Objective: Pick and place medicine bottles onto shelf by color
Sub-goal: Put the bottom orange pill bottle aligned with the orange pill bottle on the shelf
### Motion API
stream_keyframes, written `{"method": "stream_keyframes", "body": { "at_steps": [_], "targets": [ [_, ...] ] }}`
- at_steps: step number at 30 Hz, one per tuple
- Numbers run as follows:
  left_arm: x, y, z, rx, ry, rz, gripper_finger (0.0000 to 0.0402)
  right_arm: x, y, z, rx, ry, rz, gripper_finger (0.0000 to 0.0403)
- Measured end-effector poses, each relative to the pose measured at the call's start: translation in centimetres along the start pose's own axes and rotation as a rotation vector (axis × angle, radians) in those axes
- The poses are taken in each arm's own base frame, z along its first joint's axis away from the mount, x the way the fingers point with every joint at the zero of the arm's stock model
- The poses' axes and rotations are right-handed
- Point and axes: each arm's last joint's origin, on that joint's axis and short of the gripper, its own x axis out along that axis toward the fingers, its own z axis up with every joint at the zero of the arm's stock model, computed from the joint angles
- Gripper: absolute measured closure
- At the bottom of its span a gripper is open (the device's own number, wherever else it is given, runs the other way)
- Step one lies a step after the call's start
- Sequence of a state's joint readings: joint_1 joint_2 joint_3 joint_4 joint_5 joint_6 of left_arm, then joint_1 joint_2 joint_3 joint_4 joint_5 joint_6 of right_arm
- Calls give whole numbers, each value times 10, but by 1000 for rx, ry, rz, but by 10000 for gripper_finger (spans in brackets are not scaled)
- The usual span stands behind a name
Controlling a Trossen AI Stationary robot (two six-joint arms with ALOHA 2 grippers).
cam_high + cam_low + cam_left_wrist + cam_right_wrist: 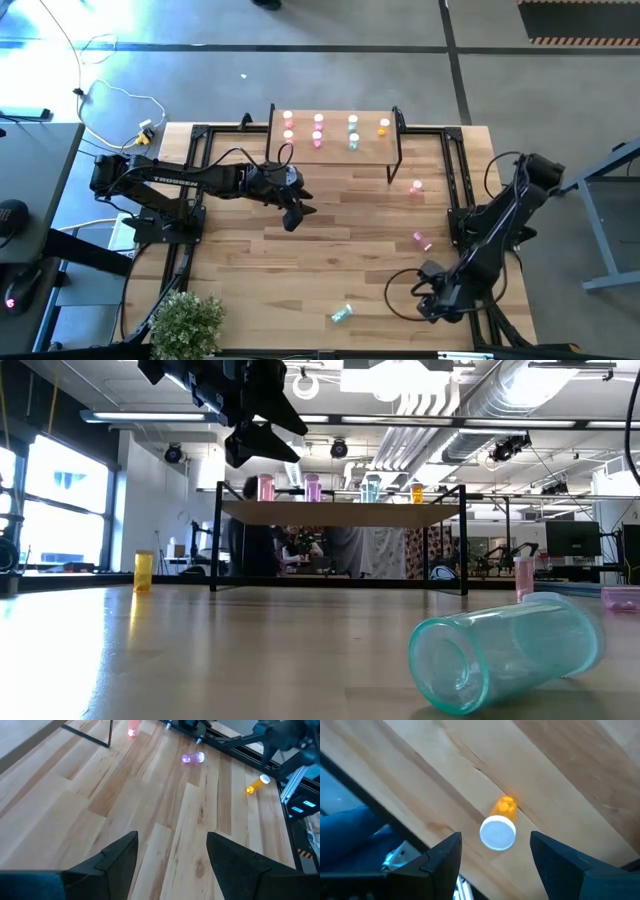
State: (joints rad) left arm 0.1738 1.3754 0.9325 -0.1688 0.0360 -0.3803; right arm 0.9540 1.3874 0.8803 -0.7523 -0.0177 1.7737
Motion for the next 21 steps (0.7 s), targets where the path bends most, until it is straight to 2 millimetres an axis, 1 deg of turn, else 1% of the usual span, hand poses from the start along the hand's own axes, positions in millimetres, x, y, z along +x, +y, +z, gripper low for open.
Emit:
{"method": "stream_keyframes", "body": {
  "at_steps": [5, 10, 21],
  "targets": [
    [0, 0, 0, -10, 0, 0, 174, 16, 2, -2, -3, 8, -52, 177],
    [0, 0, 0, -11, 0, -1, 174, 24, 2, -4, -8, 2, -81, 185],
    [0, 0, 0, -13, 1, 0, 174, 26, 3, -3, -12, -24, -84, 274]
  ]
}}
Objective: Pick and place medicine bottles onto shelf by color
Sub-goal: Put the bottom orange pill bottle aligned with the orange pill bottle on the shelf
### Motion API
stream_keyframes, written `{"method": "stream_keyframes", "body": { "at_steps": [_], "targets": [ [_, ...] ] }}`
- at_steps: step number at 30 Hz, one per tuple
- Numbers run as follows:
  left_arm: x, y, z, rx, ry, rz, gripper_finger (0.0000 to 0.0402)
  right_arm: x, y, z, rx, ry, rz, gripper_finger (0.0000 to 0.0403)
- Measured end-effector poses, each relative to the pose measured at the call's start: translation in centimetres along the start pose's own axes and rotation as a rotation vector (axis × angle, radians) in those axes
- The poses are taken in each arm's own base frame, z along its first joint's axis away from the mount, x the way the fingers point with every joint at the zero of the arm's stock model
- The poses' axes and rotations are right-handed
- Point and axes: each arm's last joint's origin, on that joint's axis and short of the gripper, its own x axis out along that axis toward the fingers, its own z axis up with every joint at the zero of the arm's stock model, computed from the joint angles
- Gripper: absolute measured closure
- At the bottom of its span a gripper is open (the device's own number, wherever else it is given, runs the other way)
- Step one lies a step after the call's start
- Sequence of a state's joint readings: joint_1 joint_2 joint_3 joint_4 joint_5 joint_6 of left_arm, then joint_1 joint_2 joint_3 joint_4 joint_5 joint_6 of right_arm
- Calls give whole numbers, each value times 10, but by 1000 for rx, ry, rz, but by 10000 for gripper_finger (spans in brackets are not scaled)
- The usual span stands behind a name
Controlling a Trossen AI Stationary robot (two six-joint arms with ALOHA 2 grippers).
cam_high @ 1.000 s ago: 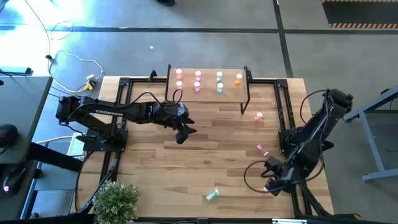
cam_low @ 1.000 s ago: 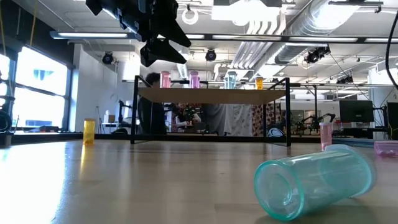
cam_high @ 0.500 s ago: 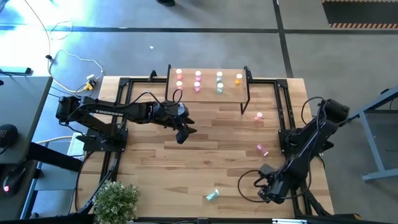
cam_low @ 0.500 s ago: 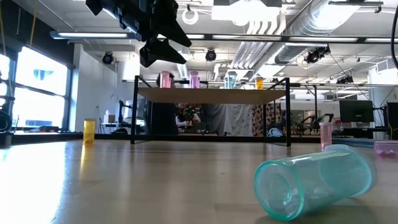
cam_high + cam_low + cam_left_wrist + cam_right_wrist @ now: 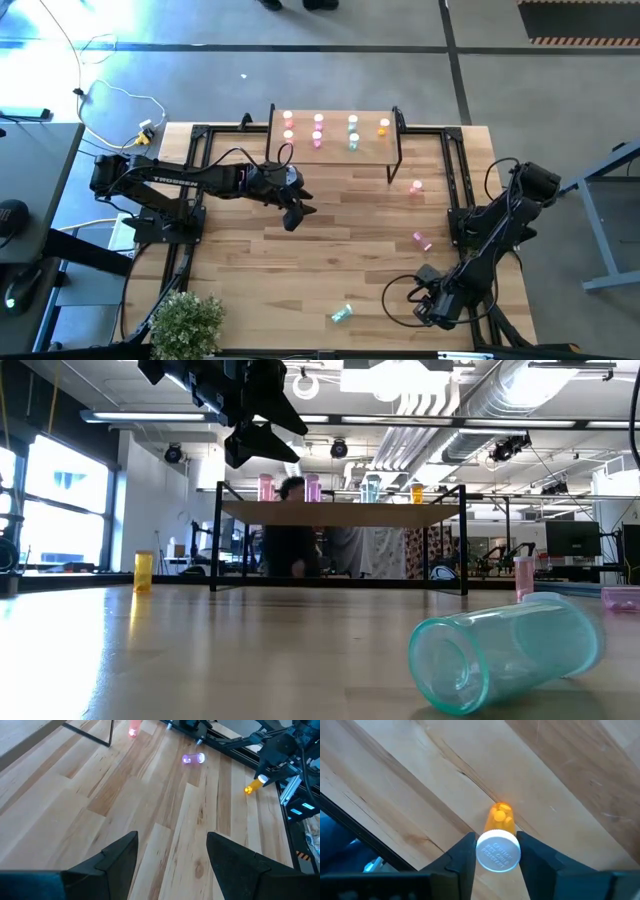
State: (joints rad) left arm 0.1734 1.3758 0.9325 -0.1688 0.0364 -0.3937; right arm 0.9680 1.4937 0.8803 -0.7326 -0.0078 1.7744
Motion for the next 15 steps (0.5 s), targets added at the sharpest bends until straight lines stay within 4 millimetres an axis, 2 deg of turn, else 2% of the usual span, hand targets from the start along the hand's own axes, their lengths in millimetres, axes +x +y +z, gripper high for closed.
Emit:
{"method": "stream_keyframes", "body": {
  "at_steps": [6, 15],
  "targets": [
    [0, 0, 0, 1, 0, 0, 174, 0, 0, -1, 0, 6, 1, 295],
    [0, 1, 0, 3, -9, 21, 174, -13, 11, -1, -25, 30, 29, 292]
  ]
}}
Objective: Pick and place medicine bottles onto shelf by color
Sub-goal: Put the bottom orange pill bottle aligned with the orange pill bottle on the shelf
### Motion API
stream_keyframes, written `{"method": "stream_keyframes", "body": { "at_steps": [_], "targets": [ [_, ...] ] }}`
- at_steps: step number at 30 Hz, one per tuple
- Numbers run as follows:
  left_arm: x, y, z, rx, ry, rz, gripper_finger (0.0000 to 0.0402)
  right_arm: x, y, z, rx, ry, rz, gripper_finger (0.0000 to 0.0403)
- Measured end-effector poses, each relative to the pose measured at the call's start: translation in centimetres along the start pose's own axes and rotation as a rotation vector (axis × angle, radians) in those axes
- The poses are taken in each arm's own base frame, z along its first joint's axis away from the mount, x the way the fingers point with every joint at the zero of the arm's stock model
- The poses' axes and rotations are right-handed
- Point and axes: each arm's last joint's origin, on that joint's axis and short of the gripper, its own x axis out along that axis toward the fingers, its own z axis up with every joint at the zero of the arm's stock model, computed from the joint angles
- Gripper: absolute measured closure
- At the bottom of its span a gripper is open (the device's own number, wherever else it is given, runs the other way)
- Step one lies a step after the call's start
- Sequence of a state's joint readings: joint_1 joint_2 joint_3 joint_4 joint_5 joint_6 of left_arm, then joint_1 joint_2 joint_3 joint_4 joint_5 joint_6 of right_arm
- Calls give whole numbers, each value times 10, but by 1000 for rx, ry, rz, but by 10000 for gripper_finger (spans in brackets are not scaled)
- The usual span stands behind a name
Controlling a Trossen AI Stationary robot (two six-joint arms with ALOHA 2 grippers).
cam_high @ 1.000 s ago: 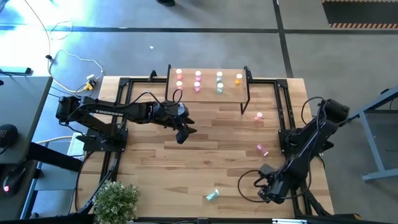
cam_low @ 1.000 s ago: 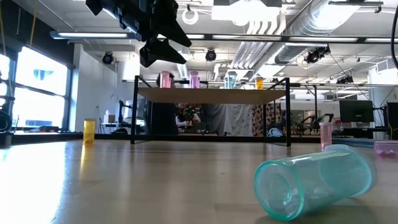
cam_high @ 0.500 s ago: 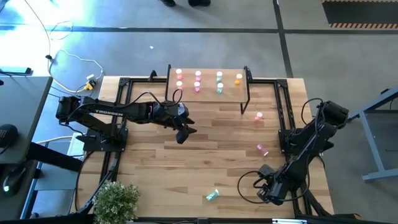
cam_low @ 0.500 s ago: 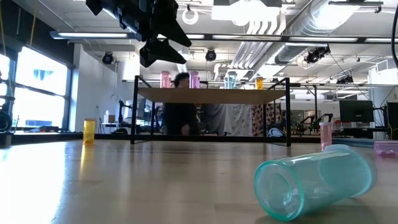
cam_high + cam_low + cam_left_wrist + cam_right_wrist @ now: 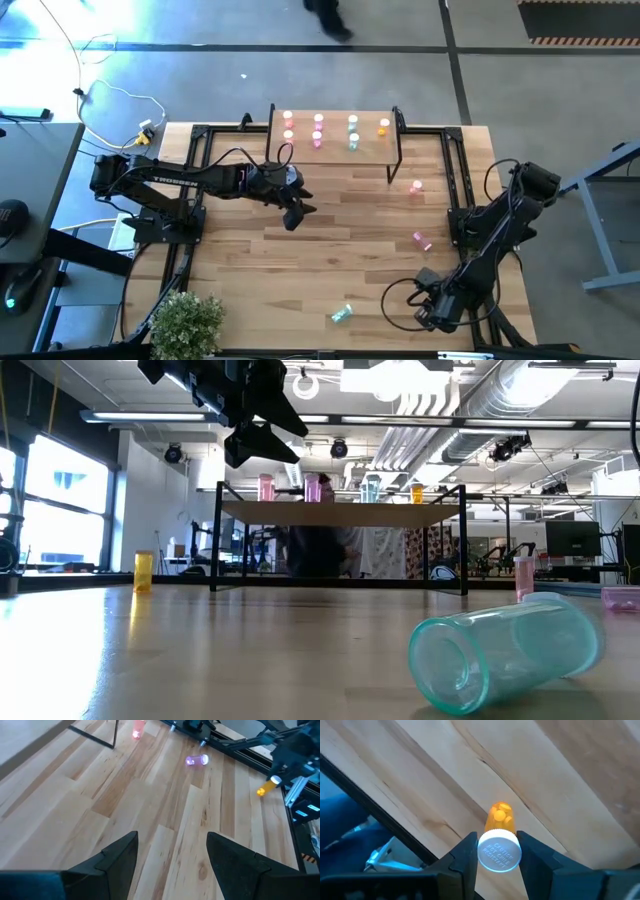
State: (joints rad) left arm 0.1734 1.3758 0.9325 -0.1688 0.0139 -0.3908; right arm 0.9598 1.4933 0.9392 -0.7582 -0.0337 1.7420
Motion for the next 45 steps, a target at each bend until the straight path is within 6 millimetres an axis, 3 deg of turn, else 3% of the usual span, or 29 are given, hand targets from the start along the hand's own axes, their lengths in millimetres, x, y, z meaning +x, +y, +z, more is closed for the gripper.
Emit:
{"method": "stream_keyframes", "body": {
  "at_steps": [9, 16, 20, 33, 45],
  "targets": [
    [0, 1, 0, 59, -2, 6, 174, -27, 20, 27, -5, -75, 35, 291],
    [0, 1, 0, 125, -2, 6, 174, -63, 30, 73, 62, -199, 97, 291],
    [-1, 1, 1, 165, -7, 21, 174, -90, 27, 103, 104, -298, 138, 290],
    [-2, 1, 3, 256, -25, 35, 174, -189, -12, 176, 177, -538, 71, 290],
    [-2, 1, 3, 262, -26, 37, 174, -263, -79, 225, 113, -636, -50, 290]
  ]
}}
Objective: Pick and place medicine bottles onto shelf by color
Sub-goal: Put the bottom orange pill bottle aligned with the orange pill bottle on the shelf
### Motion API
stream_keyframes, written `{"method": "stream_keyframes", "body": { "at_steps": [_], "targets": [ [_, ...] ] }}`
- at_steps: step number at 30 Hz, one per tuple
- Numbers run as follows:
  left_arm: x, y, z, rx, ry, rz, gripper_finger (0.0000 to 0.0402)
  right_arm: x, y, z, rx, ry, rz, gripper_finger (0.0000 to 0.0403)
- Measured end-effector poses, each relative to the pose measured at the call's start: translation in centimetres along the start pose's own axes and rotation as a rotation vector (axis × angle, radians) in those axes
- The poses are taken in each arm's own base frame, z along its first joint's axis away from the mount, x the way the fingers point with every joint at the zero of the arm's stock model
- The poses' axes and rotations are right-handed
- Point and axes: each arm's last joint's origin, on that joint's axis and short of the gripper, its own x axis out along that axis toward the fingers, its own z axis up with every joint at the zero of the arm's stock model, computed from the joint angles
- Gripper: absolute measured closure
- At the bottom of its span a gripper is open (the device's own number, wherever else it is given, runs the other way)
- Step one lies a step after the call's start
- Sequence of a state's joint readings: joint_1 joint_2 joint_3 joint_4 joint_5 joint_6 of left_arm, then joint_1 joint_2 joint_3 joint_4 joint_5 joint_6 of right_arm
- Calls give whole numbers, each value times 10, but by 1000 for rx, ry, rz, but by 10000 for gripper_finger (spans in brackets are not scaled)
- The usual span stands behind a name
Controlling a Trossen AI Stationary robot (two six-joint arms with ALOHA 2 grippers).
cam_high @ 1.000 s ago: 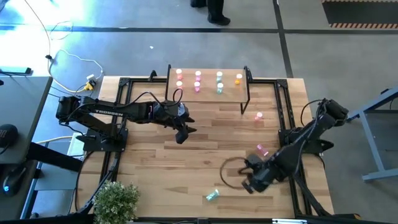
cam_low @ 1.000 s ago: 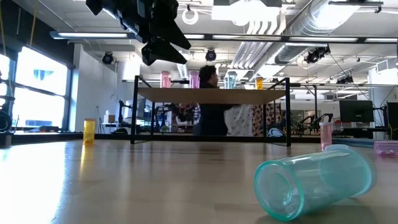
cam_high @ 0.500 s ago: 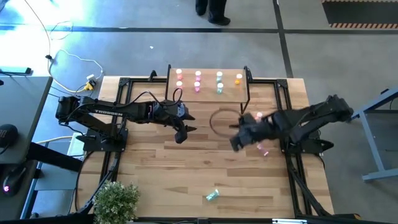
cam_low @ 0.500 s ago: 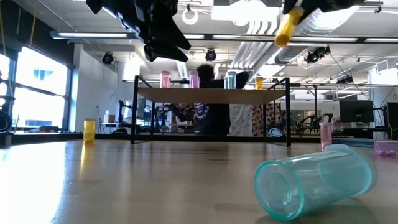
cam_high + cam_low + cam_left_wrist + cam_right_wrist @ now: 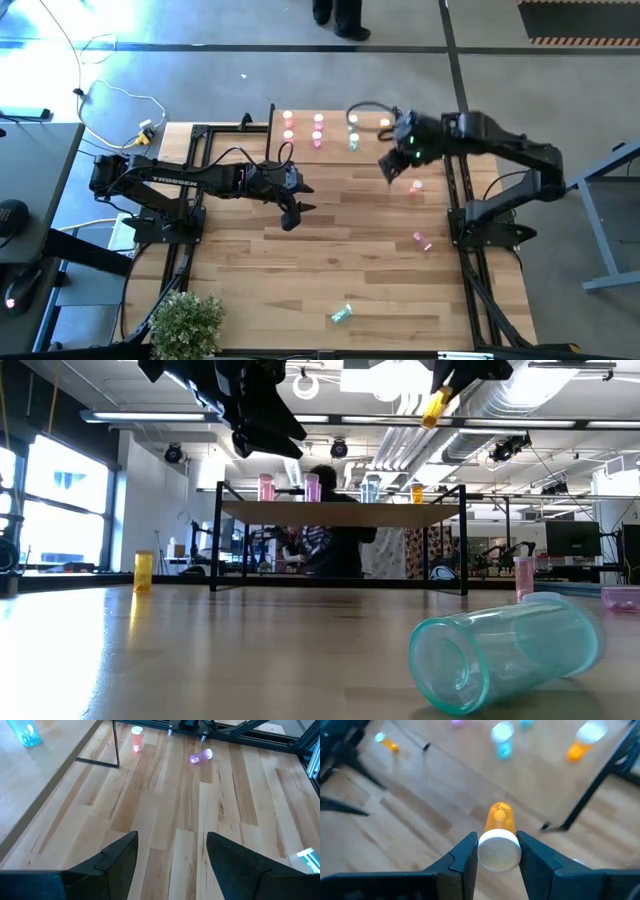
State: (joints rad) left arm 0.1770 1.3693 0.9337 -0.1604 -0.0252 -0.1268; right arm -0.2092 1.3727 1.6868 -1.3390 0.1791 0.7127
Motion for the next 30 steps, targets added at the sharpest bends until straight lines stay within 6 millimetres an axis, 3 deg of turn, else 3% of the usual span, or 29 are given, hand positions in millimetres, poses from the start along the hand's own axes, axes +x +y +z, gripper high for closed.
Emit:
{"method": "stream_keyframes", "body": {
  "at_steps": [6, 13, 30],
  "targets": [
    [0, 1, 0, -20, -4, 28, 174, 2, -39, 30, -49, 13, -25, 290],
    [0, 2, 0, -30, -12, 83, 174, 24, -70, 51, -105, 116, -36, 290],
    [0, 3, 0, -53, -13, 94, 174, 83, -66, 64, -249, 300, -84, 290]
  ]
}}
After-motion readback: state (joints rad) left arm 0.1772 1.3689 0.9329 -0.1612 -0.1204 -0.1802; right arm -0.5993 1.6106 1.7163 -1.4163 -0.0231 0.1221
